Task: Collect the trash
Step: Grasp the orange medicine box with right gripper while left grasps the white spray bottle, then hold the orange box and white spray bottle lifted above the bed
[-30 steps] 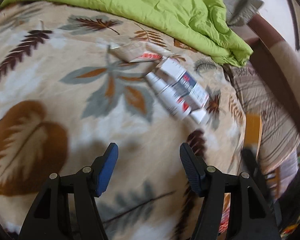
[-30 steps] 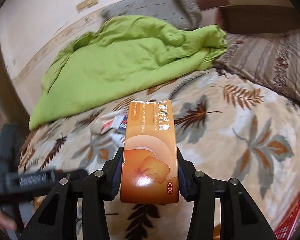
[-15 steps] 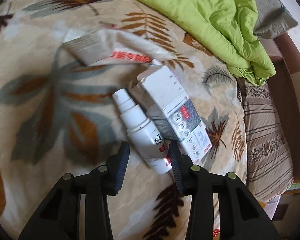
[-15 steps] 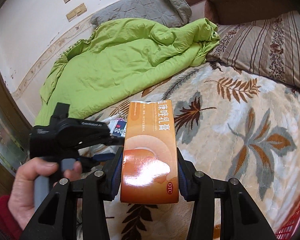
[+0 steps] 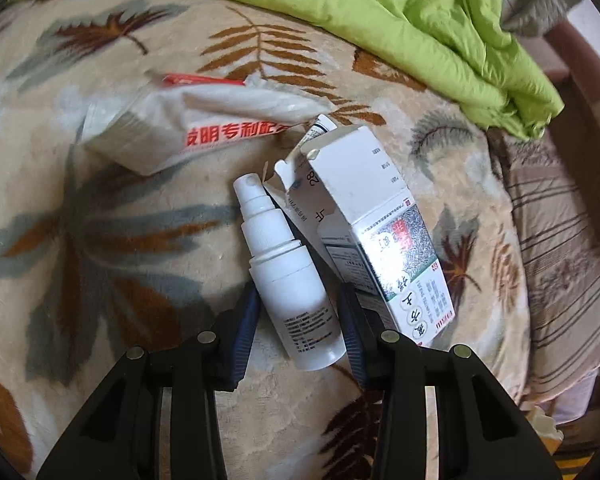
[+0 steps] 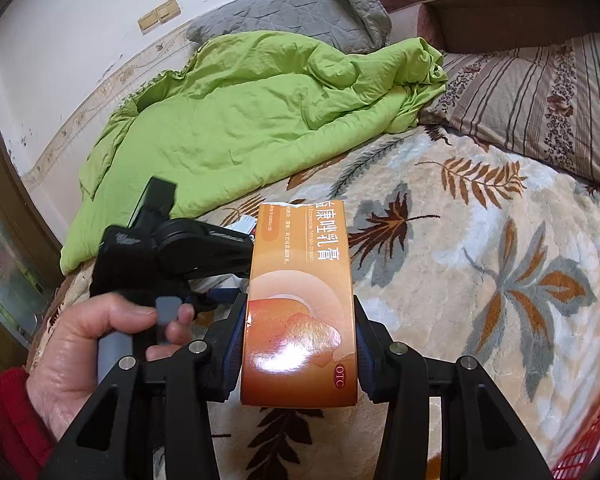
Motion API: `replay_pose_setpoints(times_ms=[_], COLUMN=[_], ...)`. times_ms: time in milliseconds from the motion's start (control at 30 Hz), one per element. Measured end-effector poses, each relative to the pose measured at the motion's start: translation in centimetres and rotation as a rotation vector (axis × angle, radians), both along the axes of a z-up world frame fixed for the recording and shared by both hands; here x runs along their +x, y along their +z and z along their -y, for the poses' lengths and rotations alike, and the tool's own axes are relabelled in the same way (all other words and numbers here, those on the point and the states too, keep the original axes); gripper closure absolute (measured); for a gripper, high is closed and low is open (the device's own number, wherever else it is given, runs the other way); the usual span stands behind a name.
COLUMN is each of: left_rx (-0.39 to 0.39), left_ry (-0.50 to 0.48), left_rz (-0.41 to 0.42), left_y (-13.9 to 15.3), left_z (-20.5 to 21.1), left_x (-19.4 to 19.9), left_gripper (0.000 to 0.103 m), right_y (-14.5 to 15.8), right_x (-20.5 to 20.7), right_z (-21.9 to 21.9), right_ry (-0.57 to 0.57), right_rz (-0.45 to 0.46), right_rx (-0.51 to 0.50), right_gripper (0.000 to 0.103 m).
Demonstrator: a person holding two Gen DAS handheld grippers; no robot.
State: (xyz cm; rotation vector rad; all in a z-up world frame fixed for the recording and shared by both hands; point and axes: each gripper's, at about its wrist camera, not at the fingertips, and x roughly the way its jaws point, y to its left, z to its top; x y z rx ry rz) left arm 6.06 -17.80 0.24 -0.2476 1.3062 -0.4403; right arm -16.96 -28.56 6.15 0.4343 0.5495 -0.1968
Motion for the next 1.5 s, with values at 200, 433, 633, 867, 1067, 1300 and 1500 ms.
replay_pose_setpoints(times_ms=[200, 433, 633, 867, 1067, 1300, 1500], left_rx=[-0.024, -0.038, 0.008, 0.056, 0.021, 0.218, 0.282], left_ry=[-0.062, -0.12, -0.206, -0.178, -0.092, -0.054, -0.061], left_rz=[0.054, 0.073, 0.097, 0.153, 0.268, 0.552, 0.609], left_y=[0.2, 0.6, 1.4, 0.9, 0.8, 2.6, 2.8], left_z=[-2.4, -9.5, -13.1, -12.4, -13.5, -13.1, -12.6], left_x=[-1.5, -5.7, -9.6, -9.9, -11.3, -13.4, -13.7], left_gripper=[0.07, 0.071, 0.07, 0.07, 0.074, 0.074, 0.074], right_y=[0.0, -0.5, -1.8, -3.4, -4.0, -3.1, -2.8], right_x=[-0.2, 1.0, 3.0, 4.7, 4.9, 4.3, 4.1], right_z=[0.1, -1.2, -4.2, -5.8, -5.4, -6.2, -6.2], right_ry=[-0.002, 0.059, 0.203, 0.256, 0.236, 0.239, 0.241], right_rz=[-0.009, -0.049, -0.118, -0.206, -0.234, -0.198, -0.189], right_rx=[-0.013, -0.021, -0.033, -0.035, -0.022, -0.071, -0.079], right_gripper=[0.053, 0.053, 0.053, 0.053, 0.053, 0.053, 0.053])
